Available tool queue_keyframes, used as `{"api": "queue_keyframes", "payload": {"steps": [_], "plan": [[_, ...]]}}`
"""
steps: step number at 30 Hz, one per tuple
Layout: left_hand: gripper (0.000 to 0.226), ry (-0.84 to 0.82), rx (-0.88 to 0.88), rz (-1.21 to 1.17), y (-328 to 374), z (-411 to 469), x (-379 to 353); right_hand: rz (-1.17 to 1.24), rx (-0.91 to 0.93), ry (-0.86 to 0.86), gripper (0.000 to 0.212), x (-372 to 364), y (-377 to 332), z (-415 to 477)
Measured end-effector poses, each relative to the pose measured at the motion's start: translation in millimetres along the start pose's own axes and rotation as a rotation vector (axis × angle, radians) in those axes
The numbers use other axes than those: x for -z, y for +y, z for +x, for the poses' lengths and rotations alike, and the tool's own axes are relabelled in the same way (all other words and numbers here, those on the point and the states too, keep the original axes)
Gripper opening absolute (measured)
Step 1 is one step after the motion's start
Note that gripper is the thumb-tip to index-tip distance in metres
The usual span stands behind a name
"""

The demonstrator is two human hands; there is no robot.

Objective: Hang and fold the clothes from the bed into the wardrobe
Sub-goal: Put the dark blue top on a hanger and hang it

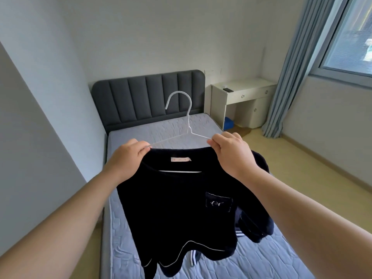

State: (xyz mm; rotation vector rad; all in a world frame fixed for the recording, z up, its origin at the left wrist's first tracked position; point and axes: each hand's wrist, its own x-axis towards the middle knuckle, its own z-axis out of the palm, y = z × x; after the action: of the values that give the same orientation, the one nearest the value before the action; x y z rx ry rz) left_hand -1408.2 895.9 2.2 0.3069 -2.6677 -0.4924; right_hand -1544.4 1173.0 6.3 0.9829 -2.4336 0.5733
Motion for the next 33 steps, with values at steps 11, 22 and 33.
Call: {"api": "queue_keyframes", "payload": {"steps": [11, 22, 33], "plan": [[0.036, -0.035, 0.184, 0.146, 42, -43, -15, 0.045, 0.055, -0.098, 0.032, -3, -5, -29], [0.031, 0.053, 0.255, 0.223, 48, -96, 46, 0.111, 0.222, -0.308, 0.03, 22, -49, -20], [0.033, 0.172, 0.339, 0.137, 13, -188, 98, 0.254, 0.332, -0.333, 0.021, 19, -141, -48]]}}
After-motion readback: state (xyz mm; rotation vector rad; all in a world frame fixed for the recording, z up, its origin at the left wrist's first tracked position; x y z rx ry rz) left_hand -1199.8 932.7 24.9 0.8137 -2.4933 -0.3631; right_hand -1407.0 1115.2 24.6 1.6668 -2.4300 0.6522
